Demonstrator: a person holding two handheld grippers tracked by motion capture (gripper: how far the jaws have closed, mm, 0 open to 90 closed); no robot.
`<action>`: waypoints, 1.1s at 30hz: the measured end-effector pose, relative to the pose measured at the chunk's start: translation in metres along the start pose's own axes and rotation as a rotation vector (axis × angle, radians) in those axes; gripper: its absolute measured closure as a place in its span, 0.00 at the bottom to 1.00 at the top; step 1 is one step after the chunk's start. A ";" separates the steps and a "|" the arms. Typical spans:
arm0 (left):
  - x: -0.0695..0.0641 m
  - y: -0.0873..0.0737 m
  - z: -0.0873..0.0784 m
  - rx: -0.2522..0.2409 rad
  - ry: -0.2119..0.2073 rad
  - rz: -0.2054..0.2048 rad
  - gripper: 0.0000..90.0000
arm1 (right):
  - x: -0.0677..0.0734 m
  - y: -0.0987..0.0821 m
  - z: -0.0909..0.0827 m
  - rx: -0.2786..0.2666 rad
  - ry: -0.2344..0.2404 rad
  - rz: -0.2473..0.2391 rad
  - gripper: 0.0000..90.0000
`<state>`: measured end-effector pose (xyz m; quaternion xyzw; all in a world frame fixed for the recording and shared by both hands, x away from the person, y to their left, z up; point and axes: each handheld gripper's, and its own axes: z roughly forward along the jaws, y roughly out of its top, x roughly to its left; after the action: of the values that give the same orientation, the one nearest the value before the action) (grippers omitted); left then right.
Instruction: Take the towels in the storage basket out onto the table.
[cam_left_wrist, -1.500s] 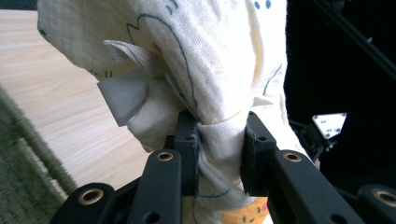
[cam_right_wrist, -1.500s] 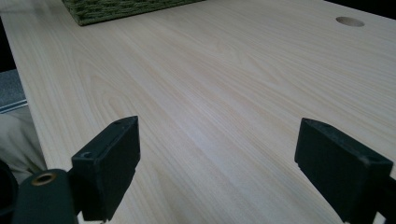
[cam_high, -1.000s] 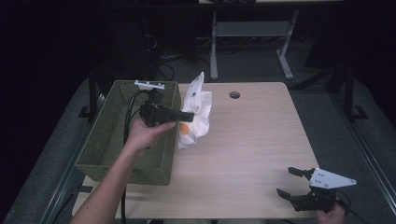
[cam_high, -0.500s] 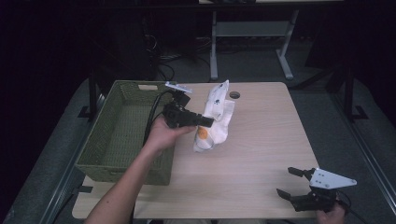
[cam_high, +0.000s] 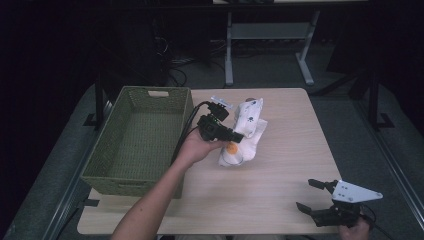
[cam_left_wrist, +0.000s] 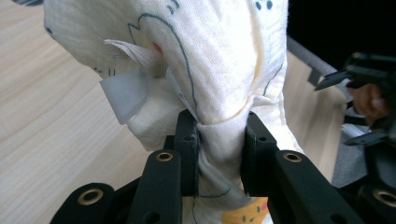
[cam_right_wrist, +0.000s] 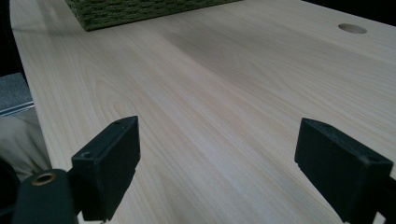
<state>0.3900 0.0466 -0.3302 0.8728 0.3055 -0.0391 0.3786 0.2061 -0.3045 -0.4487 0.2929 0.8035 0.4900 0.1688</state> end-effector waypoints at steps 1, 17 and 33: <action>-0.001 0.000 0.004 0.009 0.012 0.003 0.80 | 0.000 0.000 0.000 -0.001 0.000 0.002 0.15; -0.001 0.000 0.055 0.166 0.167 0.047 0.78 | 0.000 0.000 -0.002 -0.016 0.003 0.004 0.15; 0.004 -0.009 0.095 0.274 0.215 0.057 0.76 | 0.001 0.001 -0.002 -0.036 0.012 0.000 0.15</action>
<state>0.4034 -0.0115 -0.4047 0.9237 0.3112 0.0238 0.2222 0.2051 -0.3049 -0.4465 0.2866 0.7957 0.5061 0.1691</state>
